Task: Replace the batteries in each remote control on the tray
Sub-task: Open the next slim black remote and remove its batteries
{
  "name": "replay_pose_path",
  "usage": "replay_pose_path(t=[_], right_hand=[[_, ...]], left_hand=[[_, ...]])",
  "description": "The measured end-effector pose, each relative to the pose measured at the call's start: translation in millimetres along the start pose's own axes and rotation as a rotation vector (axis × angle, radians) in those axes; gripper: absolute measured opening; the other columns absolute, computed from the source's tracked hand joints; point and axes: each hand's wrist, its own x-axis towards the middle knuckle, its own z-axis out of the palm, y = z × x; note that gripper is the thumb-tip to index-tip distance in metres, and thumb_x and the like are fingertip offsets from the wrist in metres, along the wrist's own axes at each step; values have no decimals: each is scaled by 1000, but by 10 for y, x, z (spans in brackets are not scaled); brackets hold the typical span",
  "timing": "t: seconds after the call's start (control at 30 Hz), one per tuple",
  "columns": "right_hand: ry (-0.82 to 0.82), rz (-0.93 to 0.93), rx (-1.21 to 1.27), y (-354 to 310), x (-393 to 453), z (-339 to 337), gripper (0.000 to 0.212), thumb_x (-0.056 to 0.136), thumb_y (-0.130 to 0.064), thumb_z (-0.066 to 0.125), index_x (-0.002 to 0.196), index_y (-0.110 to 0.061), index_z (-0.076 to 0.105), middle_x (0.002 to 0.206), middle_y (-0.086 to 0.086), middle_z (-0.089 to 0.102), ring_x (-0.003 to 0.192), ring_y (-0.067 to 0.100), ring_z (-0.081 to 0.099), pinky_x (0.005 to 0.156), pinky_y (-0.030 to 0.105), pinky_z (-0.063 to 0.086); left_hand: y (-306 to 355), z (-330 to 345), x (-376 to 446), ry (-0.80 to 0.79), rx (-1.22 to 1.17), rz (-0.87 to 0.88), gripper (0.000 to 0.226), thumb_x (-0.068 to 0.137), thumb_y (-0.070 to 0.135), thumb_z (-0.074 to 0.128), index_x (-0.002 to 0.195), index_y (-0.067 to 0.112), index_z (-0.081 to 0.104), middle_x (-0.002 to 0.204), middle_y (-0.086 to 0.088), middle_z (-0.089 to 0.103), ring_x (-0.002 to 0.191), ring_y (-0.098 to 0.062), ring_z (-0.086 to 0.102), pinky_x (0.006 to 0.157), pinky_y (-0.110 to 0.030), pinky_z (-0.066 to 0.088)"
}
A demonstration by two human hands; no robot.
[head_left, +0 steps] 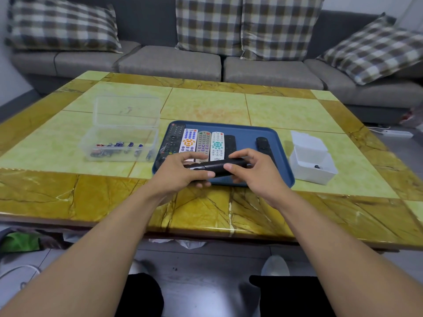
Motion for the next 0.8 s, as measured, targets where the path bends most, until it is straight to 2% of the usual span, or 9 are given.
replay_pose_path(t=[0.1,0.2,0.27,0.37,0.43,0.53,0.63,0.8], right_hand=[[-9,-1,-37,21,19,-1,28,83,-23,80,110,-22,71,109,-3,69,75,17,74,77,29,61],[-29,-79,-319,78,38,23,50,73,-30,88,119,-30,68,112,-10,66,95,6,66,87,19,51],[15,-111,-407,72,42,44,55,73,-31,88,124,-32,67,113,-9,65,96,5,62,83,13,46],[68,-138,-465,47,42,54,57,72,-36,88,125,-34,68,108,-9,68,84,4,63,73,11,44],[94,-151,-482,45,50,57,57,70,-37,88,124,-36,68,107,-10,71,79,2,63,71,13,46],[105,-149,-517,42,50,68,56,72,-40,86,124,-38,68,106,-12,71,82,2,65,72,14,49],[104,-142,-553,34,40,60,50,77,-43,82,124,-38,65,100,-18,66,90,5,63,79,26,53],[42,-75,-525,91,53,-68,49,74,-46,83,118,-36,64,103,-20,66,96,2,60,82,23,47]], left_hand=[[-10,-8,38,75,-127,35,47,73,-2,84,117,8,68,98,-16,77,75,-26,75,61,-22,55],[-33,11,86,151,-113,57,34,78,10,84,109,5,71,96,-11,77,78,-20,73,64,-23,52],[-51,26,118,183,-122,60,31,79,13,83,107,7,72,100,-10,77,90,-26,74,71,-27,54],[-50,79,140,194,-261,60,33,84,6,78,114,0,68,109,-15,75,103,-31,72,84,-34,60],[-39,118,143,209,-310,62,34,86,2,74,118,-3,64,111,-16,74,103,-30,72,83,-34,61],[-52,143,160,243,-308,74,35,87,2,73,120,-2,63,113,-15,74,103,-28,73,80,-32,61],[-60,135,178,291,-299,83,31,90,4,71,119,1,63,112,-14,73,100,-27,74,84,-36,61],[-15,47,205,426,-373,62,19,94,15,69,109,5,69,102,-12,76,94,-24,75,74,-30,60]])
